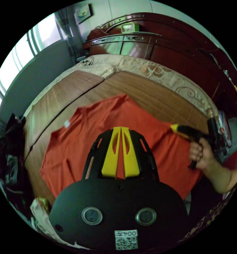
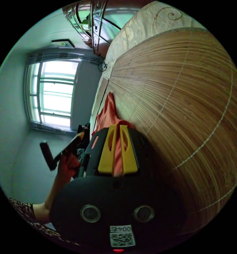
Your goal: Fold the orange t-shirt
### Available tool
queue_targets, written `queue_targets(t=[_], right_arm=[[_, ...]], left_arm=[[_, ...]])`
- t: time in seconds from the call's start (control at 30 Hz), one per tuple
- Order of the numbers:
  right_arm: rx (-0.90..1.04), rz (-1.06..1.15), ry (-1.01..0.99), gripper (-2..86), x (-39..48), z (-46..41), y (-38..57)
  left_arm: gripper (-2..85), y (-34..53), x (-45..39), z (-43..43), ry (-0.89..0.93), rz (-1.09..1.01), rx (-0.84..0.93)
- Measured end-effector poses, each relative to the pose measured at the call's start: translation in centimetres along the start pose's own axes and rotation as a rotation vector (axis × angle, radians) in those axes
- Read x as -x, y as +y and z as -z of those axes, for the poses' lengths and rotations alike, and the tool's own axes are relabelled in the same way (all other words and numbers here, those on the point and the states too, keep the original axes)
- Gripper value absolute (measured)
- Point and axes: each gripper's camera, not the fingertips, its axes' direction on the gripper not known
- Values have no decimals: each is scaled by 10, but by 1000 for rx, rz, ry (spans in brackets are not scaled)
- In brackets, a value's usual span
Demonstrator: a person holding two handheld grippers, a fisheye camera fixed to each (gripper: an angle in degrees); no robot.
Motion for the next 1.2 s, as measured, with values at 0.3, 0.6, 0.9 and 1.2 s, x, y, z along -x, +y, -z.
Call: queue_targets(t=[0.3, 0.6, 0.9, 1.2], right_arm=[[54, 410, 579, -6, 100, 26, 117], [220, 771, 921, -7, 166, -44, 227], [344, 1071, 1132, -7, 183, -113, 299], [377, 1086, 1129, -6, 198, -122, 308]], left_arm=[[5, 328, 35, 151, -194, 271, 274], [3, 459, 60, 214, -207, 416, 238], [3, 541, 103, 293, -33, 533, 180], [9, 632, 126, 397, 49, 574, 158]])
